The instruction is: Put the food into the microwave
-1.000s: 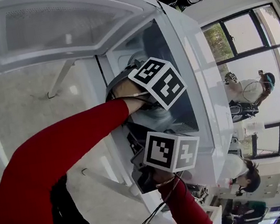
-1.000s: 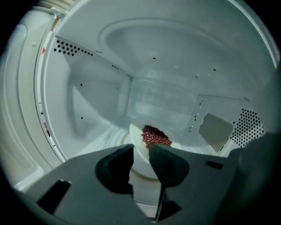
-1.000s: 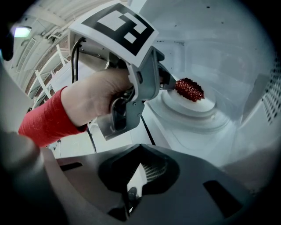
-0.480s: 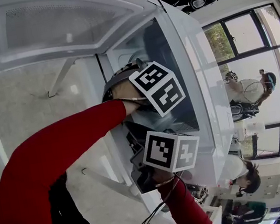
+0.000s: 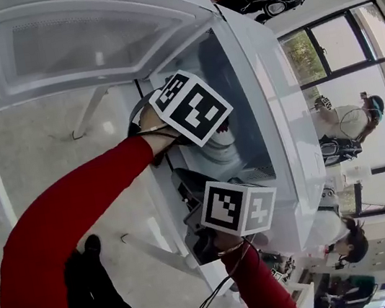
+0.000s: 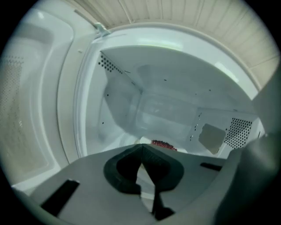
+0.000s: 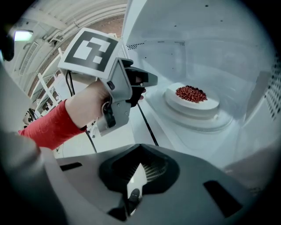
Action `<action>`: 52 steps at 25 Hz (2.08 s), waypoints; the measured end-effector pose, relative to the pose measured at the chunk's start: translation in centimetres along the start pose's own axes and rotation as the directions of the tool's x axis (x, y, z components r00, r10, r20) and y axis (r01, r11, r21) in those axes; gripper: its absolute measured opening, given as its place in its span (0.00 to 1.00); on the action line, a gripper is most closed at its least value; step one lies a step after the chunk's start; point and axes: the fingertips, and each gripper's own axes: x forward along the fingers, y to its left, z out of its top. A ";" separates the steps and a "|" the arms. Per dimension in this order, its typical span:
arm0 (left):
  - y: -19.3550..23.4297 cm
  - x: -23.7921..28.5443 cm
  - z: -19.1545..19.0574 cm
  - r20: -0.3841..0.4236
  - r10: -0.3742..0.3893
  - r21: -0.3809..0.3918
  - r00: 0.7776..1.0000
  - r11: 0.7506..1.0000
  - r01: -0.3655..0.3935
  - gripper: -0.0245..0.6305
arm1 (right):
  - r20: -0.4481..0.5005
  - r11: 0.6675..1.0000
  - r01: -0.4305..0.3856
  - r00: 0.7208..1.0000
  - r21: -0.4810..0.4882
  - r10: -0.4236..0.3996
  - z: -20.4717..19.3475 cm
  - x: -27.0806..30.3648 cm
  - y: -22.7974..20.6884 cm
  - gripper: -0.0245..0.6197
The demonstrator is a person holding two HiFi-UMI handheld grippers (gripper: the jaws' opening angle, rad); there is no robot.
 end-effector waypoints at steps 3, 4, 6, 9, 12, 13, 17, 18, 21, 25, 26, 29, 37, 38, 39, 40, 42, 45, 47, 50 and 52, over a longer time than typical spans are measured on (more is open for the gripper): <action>0.3 -1.2 -0.3 0.005 -0.054 -0.091 0.999 0.994 0.054 0.05 | 0.021 1.000 -0.014 1.000 0.003 0.014 0.3 -0.2 0.5 0.06; 0.5 -1.6 -0.5 0.001 -0.066 -0.120 0.998 0.991 0.066 0.05 | 0.029 1.000 -0.019 0.999 0.001 0.019 0.5 -0.3 0.7 0.06; 0.6 -2.4 -0.6 0.021 -0.093 -0.174 0.995 0.980 0.095 0.05 | 0.047 0.999 -0.031 0.998 -0.007 0.031 0.8 -0.5 1.1 0.06; 0.9 -3.9 -0.6 0.072 -0.123 -0.277 0.990 0.951 0.138 0.05 | 0.079 0.999 -0.052 0.995 -0.016 0.053 1.3 -0.8 2.0 0.06; 1.3 -5.7 -1.0 0.112 -0.140 -0.373 0.984 0.912 0.172 0.05 | 0.117 0.998 -0.063 0.991 -0.026 0.066 1.9 -1.4 2.7 0.06; 1.4 -6.3 -1.3 0.118 -0.141 -0.392 0.983 0.903 0.177 0.05 | 0.130 0.997 -0.066 0.989 -0.027 0.069 2.1 -1.7 2.9 0.06; 1.6 -8.6 -2.7 0.115 -0.142 -0.430 0.983 0.885 0.178 0.05 | 0.189 0.996 -0.086 0.978 -0.026 0.090 2.9 -2.4 4.0 0.06; 1.5 -9.1 -3.0 0.114 -0.141 -0.440 0.983 0.880 0.177 0.05 | 0.200 0.995 -0.091 0.975 -0.029 0.095 3.1 -2.6 4.3 0.06; 1.0 -10.7 -3.8 0.120 -0.125 -0.466 0.985 0.869 0.167 0.05 | 0.224 0.994 -0.105 0.968 -0.037 0.111 3.5 -3.6 4.9 0.06; 1.4 -13.4 -4.8 0.124 -0.089 -0.461 0.988 0.877 0.137 0.05 | 0.295 0.990 -0.135 0.945 -0.039 0.140 4.2 -4.6 6.4 0.06; 1.4 -14.3 -5.0 0.126 -0.079 -0.464 0.989 0.877 0.129 0.05 | 0.310 0.989 -0.139 0.939 -0.048 0.147 4.4 -5.1 6.7 0.06; 0.7 -17.3 -5.2 0.136 -0.056 -0.458 0.989 0.882 0.113 0.05 | 0.348 0.985 -0.158 0.921 -0.074 0.174 4.7 -7.2 7.8 0.06; -4.2 -25.6 -4.3 0.147 -0.070 -0.281 0.987 0.953 0.109 0.05 | 0.481 0.964 -0.253 0.836 -0.086 0.263 1.8 -15.2 11.0 0.06; -4.7 -26.4 -4.3 0.147 -0.062 -0.256 0.987 0.961 0.099 0.05 | 0.496 0.962 -0.261 0.826 -0.085 0.268 1.4 -16.0 11.1 0.06; -5.2 -27.2 -4.3 0.148 -0.054 -0.231 0.987 0.969 0.088 0.05 | 0.511 0.960 -0.267 0.816 -0.083 0.271 1.0 -16.6 11.1 0.06; -5.7 -27.9 -4.3 0.147 -0.045 -0.206 0.988 0.976 0.075 0.05 | 0.527 0.959 -0.270 0.806 -0.080 0.271 0.6 -17.1 11.0 0.06; -6.5 -29.1 -4.5 0.138 -0.033 -0.162 0.990 0.985 0.055 0.05 | 0.562 0.958 -0.279 0.783 -0.066 0.267 -0.1 -17.9 10.9 0.06; -8.0 -30.0 -4.8 0.123 -0.042 -0.143 0.992 0.988 0.059 0.05 | 0.609 0.952 -0.302 0.747 -0.044 0.265 -0.8 -19.2 10.6 0.06; -8.7 -30.4 -5.0 0.119 -0.047 -0.144 0.992 0.987 0.065 0.05 | 0.634 0.949 -0.313 0.727 -0.038 0.265 -1.3 -19.8 10.4 0.06; -9.1 -31.0 -4.9 0.125 -0.045 -0.131 0.991 0.989 0.062 0.05 | 0.659 0.949 -0.313 0.704 -0.046 0.265 -1.9 -20.3 10.3 0.06; -9.3 -31.3 -4.7 0.135 -0.040 -0.102 0.990 0.993 0.055 0.05 | 0.673 0.951 -0.304 0.691 -0.058 0.263 -2.1 -20.6 10.2 0.06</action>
